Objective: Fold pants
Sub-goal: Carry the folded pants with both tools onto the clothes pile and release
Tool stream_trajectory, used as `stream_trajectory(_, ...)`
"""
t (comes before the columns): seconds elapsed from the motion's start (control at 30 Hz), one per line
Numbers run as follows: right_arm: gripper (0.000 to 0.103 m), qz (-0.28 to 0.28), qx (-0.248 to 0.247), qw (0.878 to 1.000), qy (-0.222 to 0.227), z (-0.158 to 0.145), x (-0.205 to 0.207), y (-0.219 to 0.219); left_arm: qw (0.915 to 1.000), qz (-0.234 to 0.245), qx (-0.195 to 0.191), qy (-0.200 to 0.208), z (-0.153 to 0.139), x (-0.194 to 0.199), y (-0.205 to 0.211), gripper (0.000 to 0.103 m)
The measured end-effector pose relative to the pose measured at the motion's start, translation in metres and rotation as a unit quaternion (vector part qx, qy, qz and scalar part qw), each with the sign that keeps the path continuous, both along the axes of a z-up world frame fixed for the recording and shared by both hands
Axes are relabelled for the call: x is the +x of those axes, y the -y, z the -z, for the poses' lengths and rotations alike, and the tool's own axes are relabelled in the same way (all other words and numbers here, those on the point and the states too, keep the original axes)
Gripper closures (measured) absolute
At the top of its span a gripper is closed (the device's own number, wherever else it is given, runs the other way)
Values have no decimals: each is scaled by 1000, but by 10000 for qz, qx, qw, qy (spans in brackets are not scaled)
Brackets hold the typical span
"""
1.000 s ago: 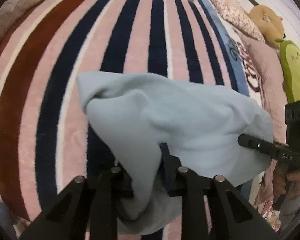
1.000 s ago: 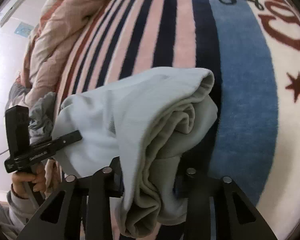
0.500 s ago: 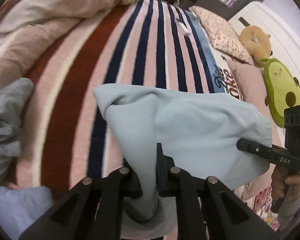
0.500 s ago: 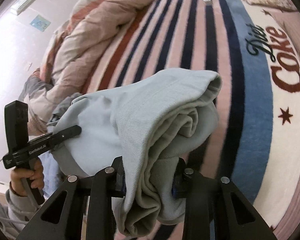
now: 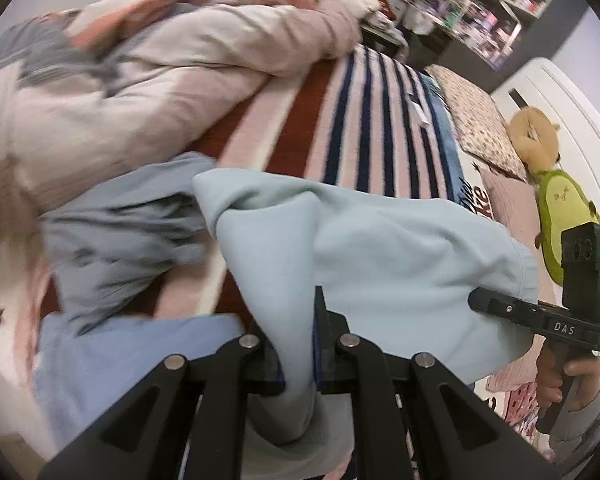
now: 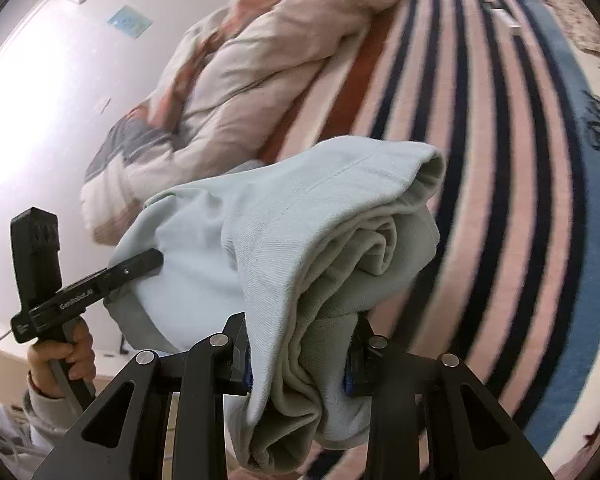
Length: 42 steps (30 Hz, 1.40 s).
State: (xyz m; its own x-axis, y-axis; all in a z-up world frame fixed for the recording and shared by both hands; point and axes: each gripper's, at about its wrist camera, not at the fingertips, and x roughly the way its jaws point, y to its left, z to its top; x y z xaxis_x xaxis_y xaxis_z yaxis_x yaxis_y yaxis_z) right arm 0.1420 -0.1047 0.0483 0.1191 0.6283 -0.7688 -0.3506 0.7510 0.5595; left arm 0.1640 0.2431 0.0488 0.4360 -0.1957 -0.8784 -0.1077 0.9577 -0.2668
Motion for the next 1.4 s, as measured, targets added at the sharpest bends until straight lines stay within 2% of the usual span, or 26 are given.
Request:
stream_trajectory(0.3,78,-779,237,9957,-439,5,-47,-93,9959,-860,248,-138,-16,-93,-86,96)
stream_trajectory(0.47,78,-1187,314,9900,-690,30,-79,-146,9897,-1266,545,-377,0,-132,-122,96)
stream_trajectory(0.67,78,-1531,231,9864,-559,55,-103,-182,9842,-1592,639,-434,29,-159,-152,96)
stream_trajectory(0.9,78,-1567,142,9872,-275,77,-105,-179,9881,-1437,504,-207,66,-165,-167,96)
stream_trajectory(1.03,77,-1701,203,9852,-3,82,-115,-176,9901,-1257,622,-65,81,-167,-168,95)
stream_trajectory(1.23,75,-1790,333,9827,328,85,-120,-172,9901,-1177,697,315,92,-173,-168,92)
stream_trajectory(1.4,73,-1772,442,9818,526,82,-125,-165,9877,-1117,955,529,95,-175,-158,91)
